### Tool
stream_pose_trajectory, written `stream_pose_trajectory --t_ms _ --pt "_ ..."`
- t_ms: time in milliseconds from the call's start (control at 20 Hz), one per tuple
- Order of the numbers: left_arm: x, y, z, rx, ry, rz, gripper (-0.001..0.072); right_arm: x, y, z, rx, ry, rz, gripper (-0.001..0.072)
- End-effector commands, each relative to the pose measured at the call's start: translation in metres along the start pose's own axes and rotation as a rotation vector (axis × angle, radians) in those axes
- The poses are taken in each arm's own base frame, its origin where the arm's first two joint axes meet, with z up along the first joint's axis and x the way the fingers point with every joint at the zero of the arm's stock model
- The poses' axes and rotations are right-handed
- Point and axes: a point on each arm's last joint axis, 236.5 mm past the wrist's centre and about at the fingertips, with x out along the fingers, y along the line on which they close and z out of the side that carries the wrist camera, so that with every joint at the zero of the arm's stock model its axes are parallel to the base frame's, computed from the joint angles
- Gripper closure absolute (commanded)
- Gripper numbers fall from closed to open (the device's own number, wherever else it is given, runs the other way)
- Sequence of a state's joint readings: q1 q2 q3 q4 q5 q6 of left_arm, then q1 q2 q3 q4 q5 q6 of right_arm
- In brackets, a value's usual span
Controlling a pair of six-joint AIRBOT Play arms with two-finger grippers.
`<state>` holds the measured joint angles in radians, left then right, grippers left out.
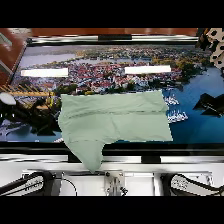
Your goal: Fold the shirts.
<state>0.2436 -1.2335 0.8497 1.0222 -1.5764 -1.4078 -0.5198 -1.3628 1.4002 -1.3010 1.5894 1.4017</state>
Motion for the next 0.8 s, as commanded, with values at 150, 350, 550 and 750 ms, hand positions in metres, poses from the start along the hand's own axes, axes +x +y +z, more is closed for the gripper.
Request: stream_pose_trajectory --t_ms 150,350,550,750 --pt "0.060 0.019 -0.046 -0.103 -0.004 -0.090 0.0227 -0.021 -0.007 0.004 0.050 -0.084 0.048 0.0179" --pt "0.083 0.023 -0.044 -0.099 -0.016 -0.039 0.0227 -0.021 -0.009 0.008 0.047 -0.100 0.040 0.0179" --pt "0.101 0.026 -0.044 -0.097 0.001 -0.004 0.0227 -0.021 -0.009 0.009 0.046 -0.105 0.039 0.0179" --pt "0.114 0.014 -0.048 -0.071 0.033 -0.008 0.0227 -0.021 -0.009 0.009 0.046 -0.104 0.040 0.0179"
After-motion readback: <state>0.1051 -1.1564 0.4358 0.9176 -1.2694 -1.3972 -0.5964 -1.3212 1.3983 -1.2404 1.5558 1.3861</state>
